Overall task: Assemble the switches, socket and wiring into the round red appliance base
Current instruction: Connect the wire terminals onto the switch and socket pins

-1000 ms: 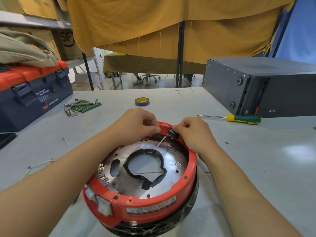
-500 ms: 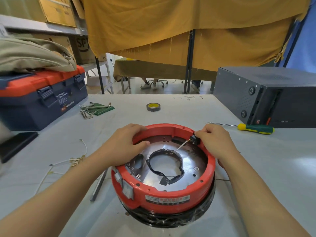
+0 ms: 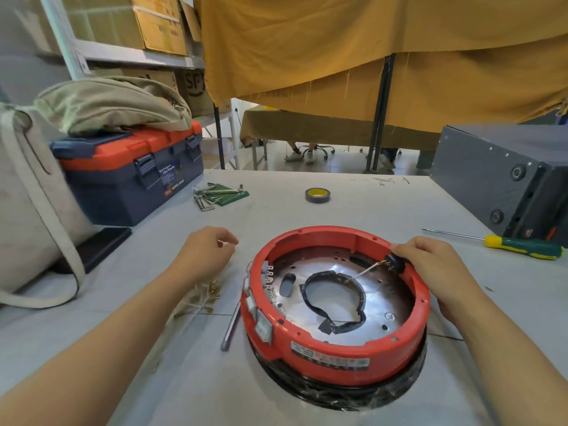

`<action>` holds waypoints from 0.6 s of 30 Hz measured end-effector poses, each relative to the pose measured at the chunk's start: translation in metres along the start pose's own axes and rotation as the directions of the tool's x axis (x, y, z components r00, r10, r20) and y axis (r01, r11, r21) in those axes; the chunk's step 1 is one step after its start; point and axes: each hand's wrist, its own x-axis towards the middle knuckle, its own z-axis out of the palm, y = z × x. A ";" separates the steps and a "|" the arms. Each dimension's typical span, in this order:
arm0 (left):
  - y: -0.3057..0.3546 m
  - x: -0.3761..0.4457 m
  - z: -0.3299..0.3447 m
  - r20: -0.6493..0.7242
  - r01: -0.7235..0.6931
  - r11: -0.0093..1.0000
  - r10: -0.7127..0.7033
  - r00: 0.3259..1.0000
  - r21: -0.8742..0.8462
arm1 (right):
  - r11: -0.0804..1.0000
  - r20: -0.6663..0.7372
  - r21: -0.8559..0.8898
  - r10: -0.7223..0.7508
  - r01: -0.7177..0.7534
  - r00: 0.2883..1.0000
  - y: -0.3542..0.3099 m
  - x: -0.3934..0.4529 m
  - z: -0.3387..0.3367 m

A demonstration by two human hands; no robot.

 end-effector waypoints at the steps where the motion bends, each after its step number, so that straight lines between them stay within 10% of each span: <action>1: -0.008 0.001 -0.001 0.045 0.026 0.997 -0.029 0.999 0.070 | 1.000 0.003 0.000 0.001 -0.001 1.000 0.000 0.000 0.000; 6: -0.027 0.002 0.003 0.221 0.010 0.964 -0.071 0.973 0.266 | 1.000 0.010 -0.010 0.004 -0.004 1.000 0.000 0.001 0.001; 18: -0.011 0.006 0.024 -0.012 -0.053 0.998 0.053 0.999 0.021 | 1.000 0.026 -0.005 0.018 -0.018 1.000 -0.002 0.000 0.000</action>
